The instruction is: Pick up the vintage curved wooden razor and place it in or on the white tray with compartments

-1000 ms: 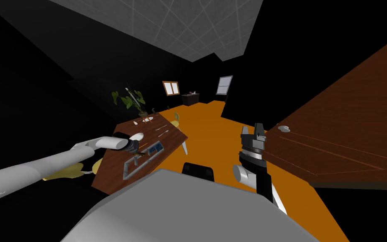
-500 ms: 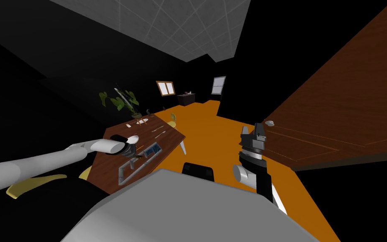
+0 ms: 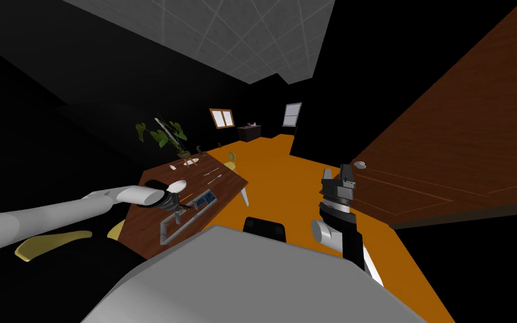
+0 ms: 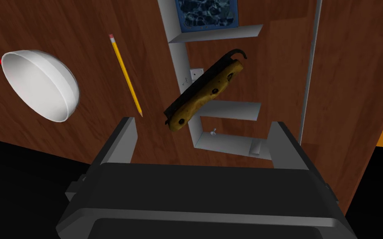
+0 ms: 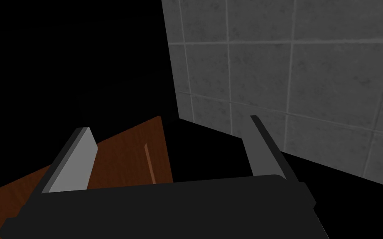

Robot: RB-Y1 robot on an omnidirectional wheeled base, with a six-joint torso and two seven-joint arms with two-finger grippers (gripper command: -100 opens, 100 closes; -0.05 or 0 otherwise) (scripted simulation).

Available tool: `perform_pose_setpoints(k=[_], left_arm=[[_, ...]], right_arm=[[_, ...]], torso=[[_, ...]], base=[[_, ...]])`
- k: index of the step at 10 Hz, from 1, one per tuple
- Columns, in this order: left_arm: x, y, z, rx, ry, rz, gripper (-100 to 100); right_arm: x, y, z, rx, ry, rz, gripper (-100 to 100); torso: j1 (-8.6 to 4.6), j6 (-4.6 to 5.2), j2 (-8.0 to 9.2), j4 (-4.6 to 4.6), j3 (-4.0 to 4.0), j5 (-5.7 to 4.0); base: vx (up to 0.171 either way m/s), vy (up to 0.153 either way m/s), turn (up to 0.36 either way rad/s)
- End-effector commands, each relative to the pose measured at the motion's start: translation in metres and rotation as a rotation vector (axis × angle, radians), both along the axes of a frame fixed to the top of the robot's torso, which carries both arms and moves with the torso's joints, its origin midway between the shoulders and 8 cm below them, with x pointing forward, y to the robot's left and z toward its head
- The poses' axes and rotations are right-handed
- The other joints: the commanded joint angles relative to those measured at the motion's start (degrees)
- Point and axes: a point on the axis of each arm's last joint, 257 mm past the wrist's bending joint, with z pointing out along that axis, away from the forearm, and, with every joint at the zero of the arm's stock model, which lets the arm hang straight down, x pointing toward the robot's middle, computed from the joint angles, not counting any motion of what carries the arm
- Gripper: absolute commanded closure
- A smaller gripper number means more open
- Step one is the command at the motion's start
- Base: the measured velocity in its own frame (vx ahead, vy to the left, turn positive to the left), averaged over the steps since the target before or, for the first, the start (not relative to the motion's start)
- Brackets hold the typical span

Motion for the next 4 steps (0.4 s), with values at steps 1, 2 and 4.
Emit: perform_pose_setpoints(k=[1,2,4], left_arm=[[0.0,0.0,0.0,0.0,0.0,0.0,0],[0.0,0.0,0.0,0.0,0.0,0.0,0],[0.0,0.0,0.0,0.0,0.0,0.0,0]], right_arm=[[0.0,0.0,0.0,0.0,0.0,0.0,0],[0.0,0.0,0.0,0.0,0.0,0.0,0],[0.0,0.0,0.0,0.0,0.0,0.0,0]], torso=[[0.0,0.0,0.0,0.0,0.0,0.0],[0.0,0.0,0.0,0.0,0.0,0.0],[0.0,0.0,-0.01,0.0,0.0,0.0]], base=[[0.0,0.0,0.0],[0.0,0.0,0.0],[0.0,0.0,0.0]])
